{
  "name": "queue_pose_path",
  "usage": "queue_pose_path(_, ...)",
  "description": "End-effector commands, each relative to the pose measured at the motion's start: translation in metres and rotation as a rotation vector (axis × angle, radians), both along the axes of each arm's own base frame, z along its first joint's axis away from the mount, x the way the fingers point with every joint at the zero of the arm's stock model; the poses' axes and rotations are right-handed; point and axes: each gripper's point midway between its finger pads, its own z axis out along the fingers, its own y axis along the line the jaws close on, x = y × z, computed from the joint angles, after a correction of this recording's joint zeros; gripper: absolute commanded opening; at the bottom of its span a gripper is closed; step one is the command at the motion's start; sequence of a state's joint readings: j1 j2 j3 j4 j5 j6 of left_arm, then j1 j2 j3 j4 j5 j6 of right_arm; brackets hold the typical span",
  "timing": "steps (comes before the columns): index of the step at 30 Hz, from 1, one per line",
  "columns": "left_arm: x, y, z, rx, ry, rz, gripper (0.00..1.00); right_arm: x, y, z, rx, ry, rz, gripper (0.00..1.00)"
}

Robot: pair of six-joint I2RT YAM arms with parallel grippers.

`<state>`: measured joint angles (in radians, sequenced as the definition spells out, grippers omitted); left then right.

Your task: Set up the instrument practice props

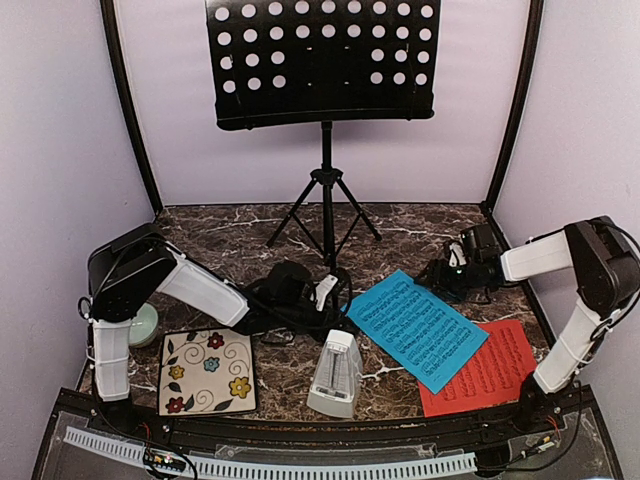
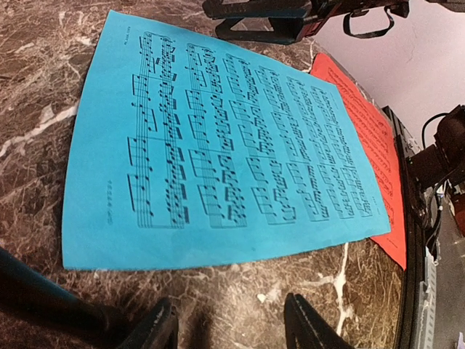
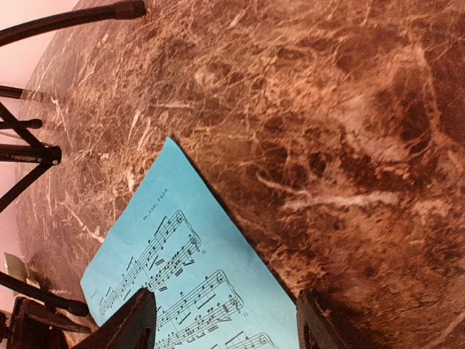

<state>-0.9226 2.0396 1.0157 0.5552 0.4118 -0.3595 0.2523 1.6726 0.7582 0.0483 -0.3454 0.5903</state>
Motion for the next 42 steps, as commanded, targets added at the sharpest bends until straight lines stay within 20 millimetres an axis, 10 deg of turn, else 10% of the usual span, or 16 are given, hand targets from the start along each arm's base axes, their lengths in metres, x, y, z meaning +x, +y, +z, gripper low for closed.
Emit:
queue_pose_path(1,-0.001,-0.006,-0.009,0.052,-0.012,-0.017,0.52,-0.043,0.012,-0.028,0.055,0.19,0.051,0.66)
queue_pose_path(9,-0.001,-0.006,-0.027,0.148,-0.032,-0.008,0.52,-0.04,-0.051,-0.01,-0.115,0.169,-0.12,0.75)
queue_pose_path(18,0.001,-0.005,-0.029,0.151,-0.035,0.002,0.51,-0.083,-0.098,-0.017,-0.278,0.246,-0.233,0.78)
queue_pose_path(25,0.001,-0.006,-0.031,0.148,-0.036,-0.001,0.51,-0.084,-0.07,-0.045,-0.143,0.296,-0.125,0.69)
queue_pose_path(42,0.006,-0.017,-0.032,0.135,-0.036,-0.009,0.51,-0.086,0.014,-0.028,0.196,0.315,0.105,0.51)
